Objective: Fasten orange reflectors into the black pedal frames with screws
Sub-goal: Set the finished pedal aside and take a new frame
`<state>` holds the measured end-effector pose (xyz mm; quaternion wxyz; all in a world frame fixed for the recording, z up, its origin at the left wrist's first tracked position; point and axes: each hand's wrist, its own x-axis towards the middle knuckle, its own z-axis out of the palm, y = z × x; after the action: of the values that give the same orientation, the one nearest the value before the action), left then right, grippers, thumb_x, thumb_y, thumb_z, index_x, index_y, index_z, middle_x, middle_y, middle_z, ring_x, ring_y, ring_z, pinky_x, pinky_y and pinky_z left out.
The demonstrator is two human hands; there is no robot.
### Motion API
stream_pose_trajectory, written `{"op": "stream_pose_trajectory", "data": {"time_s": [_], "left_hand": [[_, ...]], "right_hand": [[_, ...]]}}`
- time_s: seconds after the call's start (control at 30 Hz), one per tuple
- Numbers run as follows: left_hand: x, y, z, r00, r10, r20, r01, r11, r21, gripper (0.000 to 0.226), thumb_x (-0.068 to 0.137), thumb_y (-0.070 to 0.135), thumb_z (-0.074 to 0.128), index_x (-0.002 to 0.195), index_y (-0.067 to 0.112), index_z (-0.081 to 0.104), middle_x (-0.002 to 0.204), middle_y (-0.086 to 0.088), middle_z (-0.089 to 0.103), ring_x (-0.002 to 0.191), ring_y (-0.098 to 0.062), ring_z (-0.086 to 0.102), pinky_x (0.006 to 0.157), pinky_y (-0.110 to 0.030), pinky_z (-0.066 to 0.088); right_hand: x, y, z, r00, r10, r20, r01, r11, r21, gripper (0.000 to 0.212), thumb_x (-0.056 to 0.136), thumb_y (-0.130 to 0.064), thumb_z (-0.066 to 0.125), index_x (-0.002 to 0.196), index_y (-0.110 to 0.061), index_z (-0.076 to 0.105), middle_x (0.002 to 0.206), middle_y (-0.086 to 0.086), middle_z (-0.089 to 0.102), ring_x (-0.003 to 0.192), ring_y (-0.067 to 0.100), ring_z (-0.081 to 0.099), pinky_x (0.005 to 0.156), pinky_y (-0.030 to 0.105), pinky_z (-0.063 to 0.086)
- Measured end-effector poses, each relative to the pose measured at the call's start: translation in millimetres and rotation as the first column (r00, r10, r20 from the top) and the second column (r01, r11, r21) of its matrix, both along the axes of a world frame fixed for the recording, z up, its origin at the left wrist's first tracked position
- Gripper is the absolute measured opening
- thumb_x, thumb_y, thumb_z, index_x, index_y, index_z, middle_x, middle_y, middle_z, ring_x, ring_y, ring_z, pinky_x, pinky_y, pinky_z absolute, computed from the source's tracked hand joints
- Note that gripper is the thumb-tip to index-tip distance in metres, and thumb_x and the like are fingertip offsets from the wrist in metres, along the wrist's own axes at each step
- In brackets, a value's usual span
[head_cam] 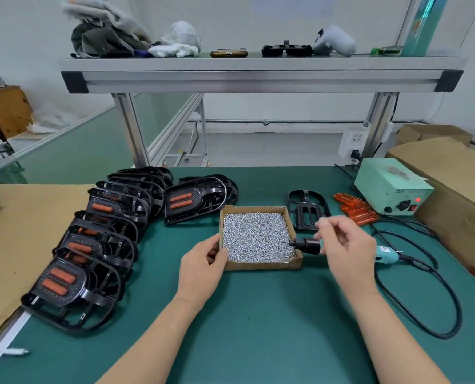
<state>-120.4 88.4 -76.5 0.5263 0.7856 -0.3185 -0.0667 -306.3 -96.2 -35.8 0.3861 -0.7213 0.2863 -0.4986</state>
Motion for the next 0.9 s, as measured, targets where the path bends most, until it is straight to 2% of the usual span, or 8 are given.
{"op": "stream_pose_trajectory", "data": {"time_s": [0.1,0.2,0.27,0.37,0.53,0.7,0.8,0.9], "left_hand": [[2,2,-2,0.999,-0.027,-0.031,0.027,1.0,0.0,0.033,0.09,0.024,0.065,0.11,0.05,0.067,0.091,0.016,0.073,0.085,-0.006,0.066,0.078,-0.005,0.045],[4,2,-4,0.998,-0.034,-0.055,0.033,0.999,-0.019,0.032,0.091,0.024,0.065,0.116,0.043,0.07,0.092,0.012,0.075,0.086,-0.016,0.067,0.078,-0.006,0.046],[5,2,-2,0.998,-0.04,-0.049,0.038,0.999,-0.034,0.031,0.091,0.024,0.066,0.109,0.048,0.071,0.092,0.01,0.075,0.086,-0.017,0.066,0.078,-0.008,0.047],[4,1,-1,0.998,-0.041,-0.04,0.04,0.998,-0.042,0.036,0.091,0.023,0.066,0.1,0.058,0.068,0.092,0.013,0.074,0.086,-0.015,0.067,0.078,-0.008,0.048],[4,0,-1,0.999,-0.038,-0.012,0.037,0.998,-0.056,0.041,0.091,0.025,0.066,0.092,0.066,0.064,0.094,0.008,0.074,0.087,-0.019,0.067,0.084,-0.02,0.052],[4,-1,-3,0.999,-0.031,-0.019,0.03,0.998,-0.061,0.038,0.09,0.024,0.065,0.094,0.062,0.065,0.093,0.007,0.074,0.087,-0.019,0.067,0.087,-0.025,0.053],[5,-1,-5,0.998,-0.013,-0.054,0.009,0.998,-0.06,0.032,0.09,0.025,0.066,0.107,0.052,0.069,0.093,0.008,0.074,0.088,-0.014,0.068,0.084,-0.018,0.053],[5,-1,-5,0.998,-0.011,-0.065,0.007,0.998,-0.055,0.031,0.09,0.025,0.066,0.112,0.045,0.07,0.092,0.011,0.074,0.089,-0.01,0.068,0.086,-0.019,0.053]], "right_hand": [[7,-45,12,0.926,-0.135,-0.353,0.102,0.989,-0.111,0.01,0.092,-0.024,0.067,0.083,-0.029,0.069,0.086,-0.011,0.07,0.078,0.015,0.062,0.077,0.033,0.05],[18,-85,14,0.626,-0.11,-0.772,0.095,0.993,-0.065,0.014,0.09,-0.023,0.07,0.103,-0.027,0.071,0.123,0.004,0.063,0.105,0.026,0.061,0.091,0.037,0.049],[24,-99,13,0.456,-0.045,-0.889,0.06,0.998,-0.02,0.027,0.089,-0.02,0.073,0.116,-0.023,0.071,0.133,0.006,0.061,0.115,0.028,0.06,0.095,0.036,0.05],[29,-107,15,0.348,-0.012,-0.938,0.033,0.999,-0.001,0.037,0.085,-0.021,0.079,0.12,-0.022,0.07,0.13,0.004,0.065,0.117,0.027,0.06,0.095,0.033,0.05],[32,-109,17,0.333,-0.02,-0.943,0.014,1.0,-0.016,0.034,0.082,-0.022,0.083,0.114,-0.021,0.072,0.121,0.003,0.069,0.111,0.025,0.062,0.091,0.029,0.049],[25,-109,14,0.422,-0.112,-0.9,-0.009,0.992,-0.128,0.03,0.089,-0.023,0.076,0.119,-0.02,0.073,0.124,0.006,0.07,0.114,0.028,0.062,0.095,0.033,0.048],[22,-106,14,0.536,-0.163,-0.828,-0.021,0.978,-0.206,0.024,0.091,-0.019,0.073,0.115,-0.016,0.075,0.119,0.008,0.072,0.112,0.031,0.063,0.098,0.037,0.049],[20,-104,19,0.682,-0.202,-0.703,0.003,0.962,-0.273,0.017,0.093,-0.01,0.067,0.107,-0.013,0.077,0.11,0.011,0.073,0.103,0.033,0.065,0.097,0.042,0.05]]}}
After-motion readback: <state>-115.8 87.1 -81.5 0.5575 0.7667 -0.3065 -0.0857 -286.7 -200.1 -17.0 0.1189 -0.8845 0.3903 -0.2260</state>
